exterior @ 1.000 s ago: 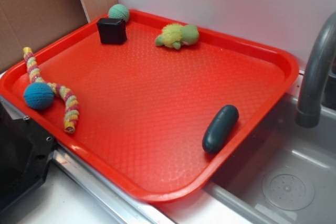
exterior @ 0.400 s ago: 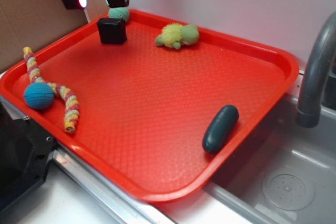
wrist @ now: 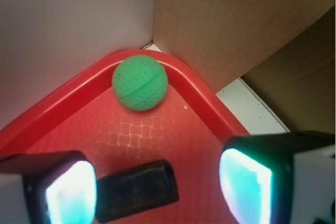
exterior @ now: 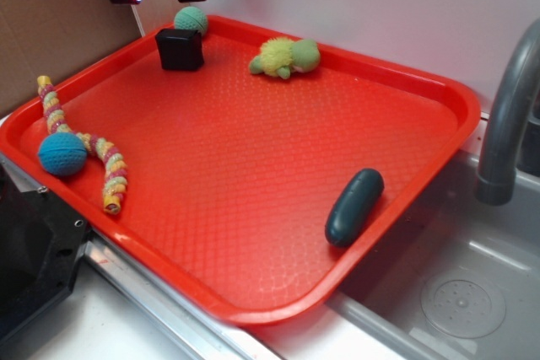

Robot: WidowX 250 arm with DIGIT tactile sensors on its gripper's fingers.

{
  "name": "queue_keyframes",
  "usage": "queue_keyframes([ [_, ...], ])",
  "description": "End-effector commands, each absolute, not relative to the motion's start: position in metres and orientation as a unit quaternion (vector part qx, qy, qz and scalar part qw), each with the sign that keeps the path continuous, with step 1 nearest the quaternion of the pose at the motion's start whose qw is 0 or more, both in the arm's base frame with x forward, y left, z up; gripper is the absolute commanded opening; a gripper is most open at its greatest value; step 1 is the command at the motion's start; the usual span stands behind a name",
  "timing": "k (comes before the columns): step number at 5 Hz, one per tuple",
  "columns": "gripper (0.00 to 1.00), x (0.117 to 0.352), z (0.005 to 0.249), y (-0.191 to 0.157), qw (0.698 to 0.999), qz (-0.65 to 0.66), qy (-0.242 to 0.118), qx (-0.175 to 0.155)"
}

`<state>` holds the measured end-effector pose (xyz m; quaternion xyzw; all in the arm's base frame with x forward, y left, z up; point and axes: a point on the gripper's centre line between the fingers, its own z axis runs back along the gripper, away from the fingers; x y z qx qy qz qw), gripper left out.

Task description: Grab the green ball.

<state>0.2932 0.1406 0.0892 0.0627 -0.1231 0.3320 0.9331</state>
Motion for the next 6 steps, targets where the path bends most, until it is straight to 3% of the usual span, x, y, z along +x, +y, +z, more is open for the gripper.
queue_keyframes([
  [1, 1.00, 0.296, 0.109, 0.154, 0.929, 0.333, -0.150, 0.065],
  [2, 1.00, 0.296, 0.109, 0.154, 0.929, 0.333, -0.150, 0.065],
  [3, 1.00, 0.313, 0.086, 0.164, 0.927, 0.338, -0.155, 0.053],
  [6, 1.00, 0.337, 0.066, 0.156, 0.933, 0.301, -0.184, 0.073],
])
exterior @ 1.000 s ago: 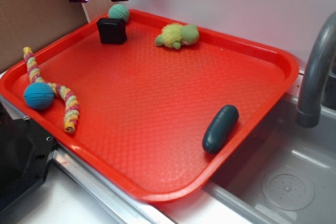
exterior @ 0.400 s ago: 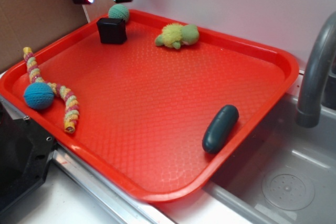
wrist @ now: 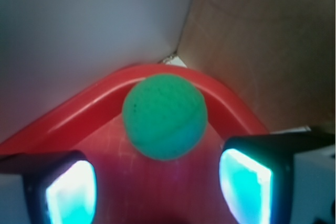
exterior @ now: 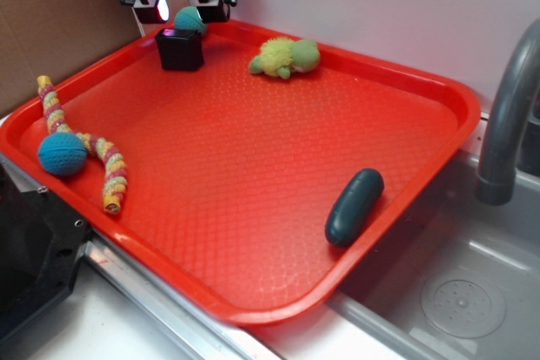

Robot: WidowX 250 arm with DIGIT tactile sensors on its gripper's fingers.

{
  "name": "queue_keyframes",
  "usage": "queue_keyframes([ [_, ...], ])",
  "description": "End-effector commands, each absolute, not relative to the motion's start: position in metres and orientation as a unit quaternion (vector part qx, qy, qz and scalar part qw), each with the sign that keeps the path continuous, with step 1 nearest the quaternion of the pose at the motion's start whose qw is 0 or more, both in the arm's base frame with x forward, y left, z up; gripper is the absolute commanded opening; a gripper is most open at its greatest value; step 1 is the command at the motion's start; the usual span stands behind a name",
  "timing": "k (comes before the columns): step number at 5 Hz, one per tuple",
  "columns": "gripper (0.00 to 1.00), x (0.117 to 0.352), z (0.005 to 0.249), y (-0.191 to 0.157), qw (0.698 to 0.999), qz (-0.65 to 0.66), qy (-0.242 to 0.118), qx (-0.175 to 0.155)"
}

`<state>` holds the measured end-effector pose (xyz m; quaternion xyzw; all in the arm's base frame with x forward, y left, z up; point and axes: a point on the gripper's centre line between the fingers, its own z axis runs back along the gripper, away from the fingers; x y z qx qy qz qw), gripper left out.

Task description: Grab the green ball.

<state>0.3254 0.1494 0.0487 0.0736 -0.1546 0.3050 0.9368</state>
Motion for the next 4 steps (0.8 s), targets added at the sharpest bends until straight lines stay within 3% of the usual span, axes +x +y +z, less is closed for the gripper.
queue_keyframes([
  [1, 1.00, 0.344, 0.061, 0.157, 0.935, 0.295, -0.186, 0.073],
  [3, 1.00, 0.357, 0.034, 0.166, 0.933, 0.286, -0.188, 0.106],
  [4, 0.21, 0.359, 0.032, 0.170, 0.931, 0.292, -0.190, 0.107],
])
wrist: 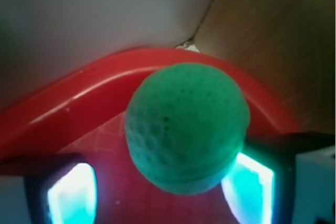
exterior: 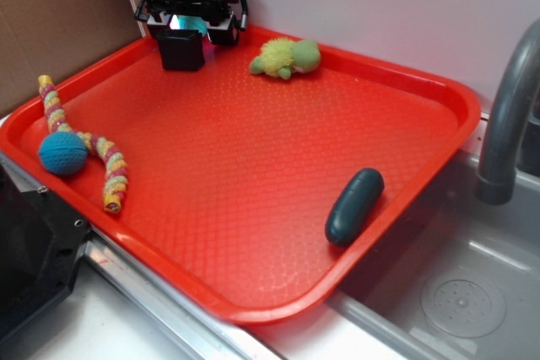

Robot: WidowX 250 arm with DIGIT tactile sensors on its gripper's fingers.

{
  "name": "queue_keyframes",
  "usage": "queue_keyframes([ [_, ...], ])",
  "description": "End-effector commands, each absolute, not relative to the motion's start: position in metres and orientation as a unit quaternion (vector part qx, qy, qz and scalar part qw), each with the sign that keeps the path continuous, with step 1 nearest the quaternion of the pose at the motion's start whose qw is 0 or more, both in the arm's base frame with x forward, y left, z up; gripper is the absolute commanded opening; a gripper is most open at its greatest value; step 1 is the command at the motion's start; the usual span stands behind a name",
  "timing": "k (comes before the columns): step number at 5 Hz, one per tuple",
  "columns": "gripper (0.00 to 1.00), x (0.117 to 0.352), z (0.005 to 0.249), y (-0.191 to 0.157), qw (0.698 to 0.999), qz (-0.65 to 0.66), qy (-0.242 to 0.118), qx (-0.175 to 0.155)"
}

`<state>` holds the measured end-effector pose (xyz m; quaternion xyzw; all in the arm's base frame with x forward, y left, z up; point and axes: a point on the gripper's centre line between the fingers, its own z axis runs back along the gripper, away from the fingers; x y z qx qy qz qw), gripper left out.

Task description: Grab the green ball.

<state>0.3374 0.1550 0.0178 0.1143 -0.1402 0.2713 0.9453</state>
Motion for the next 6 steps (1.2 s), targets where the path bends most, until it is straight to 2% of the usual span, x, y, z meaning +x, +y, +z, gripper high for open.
queue_keyframes([
  [1, 0.00, 0.359, 0.033, 0.168, 0.932, 0.290, -0.192, 0.104],
  [5, 0.00, 0.349, 0.037, 0.161, 0.933, 0.286, -0.192, 0.106],
  [6, 0.00, 0.319, 0.077, 0.138, 0.949, 0.252, -0.180, 0.061],
])
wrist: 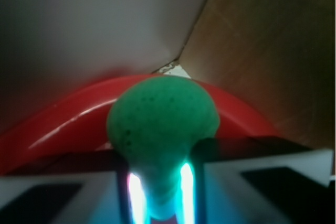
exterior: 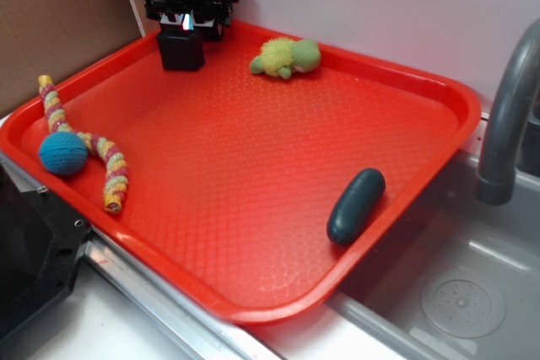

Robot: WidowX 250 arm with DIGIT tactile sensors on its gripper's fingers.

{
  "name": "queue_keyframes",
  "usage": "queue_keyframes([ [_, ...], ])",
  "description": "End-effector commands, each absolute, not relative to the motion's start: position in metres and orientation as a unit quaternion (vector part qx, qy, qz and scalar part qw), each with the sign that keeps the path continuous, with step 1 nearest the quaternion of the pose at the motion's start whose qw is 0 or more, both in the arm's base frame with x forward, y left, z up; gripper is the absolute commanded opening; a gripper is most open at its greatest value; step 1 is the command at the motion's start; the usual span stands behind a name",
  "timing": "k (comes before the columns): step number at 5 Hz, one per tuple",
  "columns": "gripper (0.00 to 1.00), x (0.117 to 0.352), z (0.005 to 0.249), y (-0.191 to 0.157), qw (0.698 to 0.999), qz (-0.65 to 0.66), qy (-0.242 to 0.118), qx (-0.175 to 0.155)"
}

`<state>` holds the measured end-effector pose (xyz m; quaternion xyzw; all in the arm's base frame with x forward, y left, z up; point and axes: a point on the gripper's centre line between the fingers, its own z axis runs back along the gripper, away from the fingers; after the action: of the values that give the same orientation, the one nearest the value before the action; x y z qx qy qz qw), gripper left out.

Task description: Grab the green ball.

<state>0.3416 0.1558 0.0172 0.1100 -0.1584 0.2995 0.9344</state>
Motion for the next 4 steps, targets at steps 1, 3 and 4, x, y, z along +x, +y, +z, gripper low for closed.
queue_keyframes([
  [1, 0.00, 0.265, 0.125, 0.111, 0.961, 0.150, -0.212, -0.092],
  [3, 0.00, 0.226, 0.230, 0.063, 0.981, 0.117, -0.149, -0.051],
  [4, 0.00, 0.223, 0.251, 0.034, 0.988, 0.080, -0.130, -0.038],
])
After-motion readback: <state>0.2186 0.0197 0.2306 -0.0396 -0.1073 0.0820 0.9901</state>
